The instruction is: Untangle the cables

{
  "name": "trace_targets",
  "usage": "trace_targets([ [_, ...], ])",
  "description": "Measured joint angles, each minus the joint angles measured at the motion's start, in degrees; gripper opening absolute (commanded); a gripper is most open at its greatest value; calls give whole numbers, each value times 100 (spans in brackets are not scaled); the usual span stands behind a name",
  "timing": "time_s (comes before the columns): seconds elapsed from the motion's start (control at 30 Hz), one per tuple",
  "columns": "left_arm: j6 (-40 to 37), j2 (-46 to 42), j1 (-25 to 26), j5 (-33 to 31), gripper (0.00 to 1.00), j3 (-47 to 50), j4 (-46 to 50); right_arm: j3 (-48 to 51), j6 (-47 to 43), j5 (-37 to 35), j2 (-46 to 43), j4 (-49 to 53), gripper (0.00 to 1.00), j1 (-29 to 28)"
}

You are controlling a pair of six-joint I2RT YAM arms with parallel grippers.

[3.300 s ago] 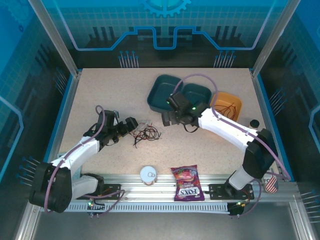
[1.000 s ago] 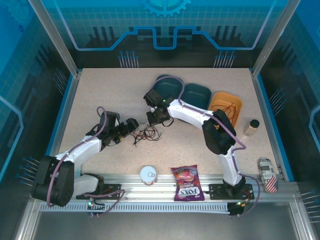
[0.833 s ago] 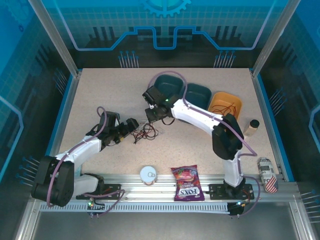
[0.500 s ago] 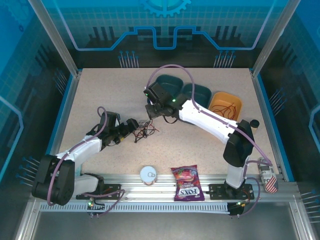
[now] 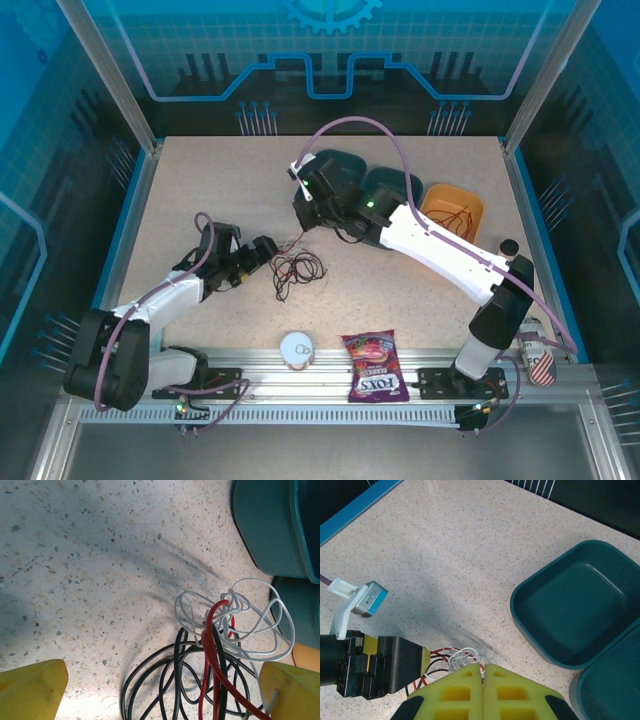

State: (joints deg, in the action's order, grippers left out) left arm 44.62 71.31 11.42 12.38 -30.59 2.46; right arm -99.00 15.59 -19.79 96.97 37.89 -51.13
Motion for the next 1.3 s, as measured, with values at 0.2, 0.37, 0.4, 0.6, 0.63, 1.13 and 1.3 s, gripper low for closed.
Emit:
trace_targets([
  [0.2, 0, 0, 0, 15, 99, 0, -24, -264, -238, -142, -2, 0, 0, -35],
  [0.37, 0, 2, 0, 63, 99, 0, -48, -728, -459, -310, -2, 81, 0, -35],
  [0.4, -2, 4, 0, 87, 99, 0, -74, -837, -503, -345, -2, 94, 0, -35],
  [0.6, -68, -4, 0, 310, 99, 0, -278, -1250, -726, -566, -2, 133, 0, -35],
  [0.63, -105, -17, 0, 337, 99, 0, -293, -1274, -754, -592, -2, 146, 0, -35],
  [1.13, -170, -282, 0, 402, 99, 0, -376, -2243, -1174, -758, -240, 496, 0, -35],
  [1.3, -306, -302, 0, 511, 99, 0, -516, -2330, -1211, -625, -448, 496, 0, -35],
])
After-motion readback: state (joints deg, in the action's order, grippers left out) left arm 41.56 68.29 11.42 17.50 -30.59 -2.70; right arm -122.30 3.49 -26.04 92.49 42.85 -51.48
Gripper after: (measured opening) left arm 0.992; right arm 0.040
